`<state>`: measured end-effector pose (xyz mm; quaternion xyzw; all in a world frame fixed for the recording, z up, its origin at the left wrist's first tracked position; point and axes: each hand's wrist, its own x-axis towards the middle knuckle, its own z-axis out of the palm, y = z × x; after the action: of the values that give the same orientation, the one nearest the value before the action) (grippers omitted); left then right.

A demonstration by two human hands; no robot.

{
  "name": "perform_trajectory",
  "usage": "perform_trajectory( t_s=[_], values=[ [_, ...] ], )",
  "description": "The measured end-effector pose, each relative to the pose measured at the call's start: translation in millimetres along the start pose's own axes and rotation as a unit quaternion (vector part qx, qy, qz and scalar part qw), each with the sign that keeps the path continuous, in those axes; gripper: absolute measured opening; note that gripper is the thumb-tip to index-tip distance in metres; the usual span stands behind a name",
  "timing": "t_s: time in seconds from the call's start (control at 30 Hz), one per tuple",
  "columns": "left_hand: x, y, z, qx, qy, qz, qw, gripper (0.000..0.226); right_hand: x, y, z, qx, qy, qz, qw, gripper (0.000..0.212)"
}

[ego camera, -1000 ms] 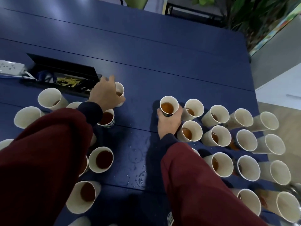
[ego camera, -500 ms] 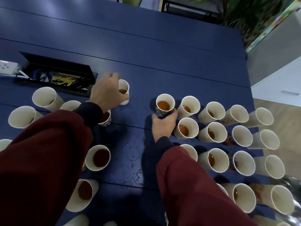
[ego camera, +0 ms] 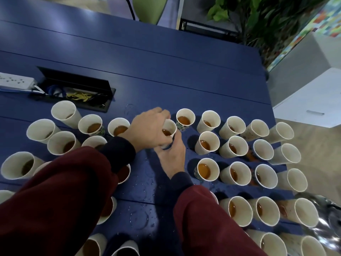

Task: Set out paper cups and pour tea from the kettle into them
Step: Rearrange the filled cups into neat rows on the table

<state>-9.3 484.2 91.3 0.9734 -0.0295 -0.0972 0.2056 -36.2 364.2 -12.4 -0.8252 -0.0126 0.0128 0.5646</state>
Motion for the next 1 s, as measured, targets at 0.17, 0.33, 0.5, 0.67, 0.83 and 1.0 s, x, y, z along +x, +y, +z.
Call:
perform_trajectory(
  t_s=[0.17,0.33,0.5,0.67,0.83,1.0],
  values=[
    [-8,-11,2,-0.064,0.033,-0.023,0.997,0.09,-5,15,-6,-0.015,0.056,0.011,0.998,0.047],
    [-2,-52,8,-0.016,0.086,-0.137,0.987,0.073,-1,37,-16,-0.02,0.118,0.045,0.992,0.042],
    [-4,-89,22,0.064,0.033,-0.176,0.982,0.077,9,49,-20,-0.031,0.143,0.055,0.988,0.037],
    [-4,-101,28,0.079,0.005,-0.179,0.981,0.072,18,48,-18,-0.026,0.135,0.071,0.988,0.039],
    [0,-107,31,0.068,-0.003,-0.191,0.979,0.059,19,49,-15,-0.032,0.131,0.079,0.988,0.042],
    [0,-102,30,0.075,0.003,-0.187,0.98,0.055,19,49,-16,-0.033,0.116,0.083,0.989,0.047]
  ],
)
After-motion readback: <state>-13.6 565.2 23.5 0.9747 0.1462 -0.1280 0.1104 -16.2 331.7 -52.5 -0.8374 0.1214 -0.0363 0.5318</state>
